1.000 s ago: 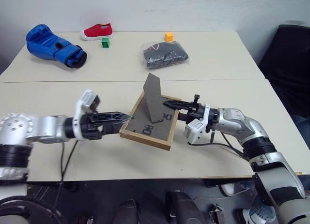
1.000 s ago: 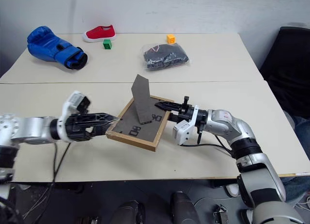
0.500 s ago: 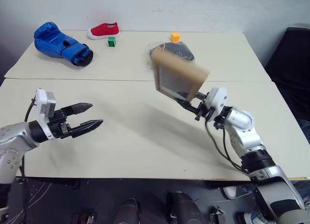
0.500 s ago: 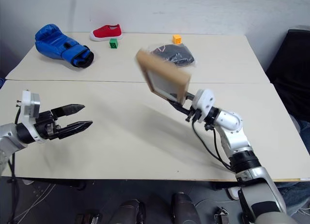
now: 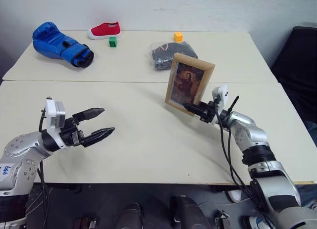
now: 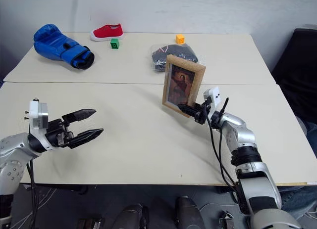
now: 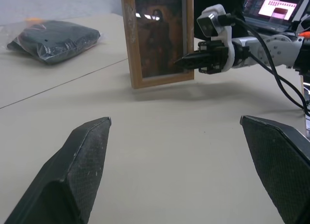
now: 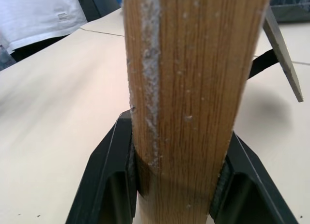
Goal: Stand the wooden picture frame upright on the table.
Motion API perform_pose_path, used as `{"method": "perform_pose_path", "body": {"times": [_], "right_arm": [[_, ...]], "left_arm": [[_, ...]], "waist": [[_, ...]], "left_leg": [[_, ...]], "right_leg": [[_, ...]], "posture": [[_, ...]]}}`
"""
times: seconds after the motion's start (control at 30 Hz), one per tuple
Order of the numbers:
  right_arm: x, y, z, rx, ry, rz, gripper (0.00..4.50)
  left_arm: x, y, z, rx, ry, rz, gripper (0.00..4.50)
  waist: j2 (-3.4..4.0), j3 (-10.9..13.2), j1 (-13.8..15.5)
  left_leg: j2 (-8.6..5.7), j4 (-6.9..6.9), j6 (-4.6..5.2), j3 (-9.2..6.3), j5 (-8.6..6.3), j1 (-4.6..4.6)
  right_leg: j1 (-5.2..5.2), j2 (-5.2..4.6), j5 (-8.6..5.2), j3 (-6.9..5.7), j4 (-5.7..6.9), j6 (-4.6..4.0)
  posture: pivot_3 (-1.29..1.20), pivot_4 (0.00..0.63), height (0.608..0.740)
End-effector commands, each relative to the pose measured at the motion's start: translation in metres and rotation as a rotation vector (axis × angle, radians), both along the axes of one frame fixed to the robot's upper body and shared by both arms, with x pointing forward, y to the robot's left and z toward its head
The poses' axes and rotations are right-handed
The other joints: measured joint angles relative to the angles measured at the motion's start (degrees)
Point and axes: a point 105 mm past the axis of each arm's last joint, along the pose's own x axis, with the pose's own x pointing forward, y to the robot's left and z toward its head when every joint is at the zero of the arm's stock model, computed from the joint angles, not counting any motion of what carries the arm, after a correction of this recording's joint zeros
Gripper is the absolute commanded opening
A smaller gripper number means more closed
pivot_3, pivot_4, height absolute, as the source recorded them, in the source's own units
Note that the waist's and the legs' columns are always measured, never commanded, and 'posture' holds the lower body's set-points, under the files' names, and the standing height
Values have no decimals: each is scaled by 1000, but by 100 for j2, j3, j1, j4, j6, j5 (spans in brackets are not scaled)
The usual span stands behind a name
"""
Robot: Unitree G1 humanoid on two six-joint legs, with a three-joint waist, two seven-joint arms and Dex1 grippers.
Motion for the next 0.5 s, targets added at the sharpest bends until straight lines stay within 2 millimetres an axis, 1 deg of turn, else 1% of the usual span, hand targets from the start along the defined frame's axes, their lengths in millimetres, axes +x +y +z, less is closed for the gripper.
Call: {"method": "perform_pose_path", "body": {"times": [0.03, 0.17, 0.3, 0.37, 0.43, 0.5], "right_arm": [[-1, 1, 1, 4, -39, 3, 1266], [-3, -2, -13, -27, -21, -11, 1266], [-4, -10, -25, -66, 15, -48, 1266], [-4, -14, -28, -65, 37, -63, 1266], [-5, -16, -26, -42, 54, -61, 1984], [-7, -19, -25, -44, 51, -53, 2501]], "left_arm": [[-7, -1, 17, 10, -66, -23, 4500], [-9, -1, 16, 31, -73, -27, 4500], [-8, 1, 14, 42, -79, -20, 4500], [-9, 1, 12, 47, -80, -20, 4500], [-9, 0, 10, 52, -79, -22, 4500], [-10, 0, 8, 62, -76, -19, 4500]], "waist": [[0, 0, -2], [0, 0, -11], [1, -1, -4], [1, -1, 12], [0, -1, 27], [0, -1, 29]], "left_leg": [[0, -2, 0, 0, 0, 0], [0, -3, 0, 1, 0, 0], [0, -2, -1, 1, 1, 4], [-1, 1, -1, 1, 2, 8], [-1, 3, -1, 1, 2, 15], [-1, 1, -1, -2, 2, 16]], "right_leg": [[0, 1, 0, 0, 2, 1], [1, 1, 1, 0, 2, 2], [4, 1, 1, 0, 0, 2], [7, 0, 1, 0, -5, 1], [13, -1, 1, 1, -7, 1], [15, -2, 1, 0, -9, 1]], "posture": [[0, 150, 740], [0, 150, 740], [0, 150, 740], [0, 150, 740], [0, 150, 740], [0, 150, 740]]}}
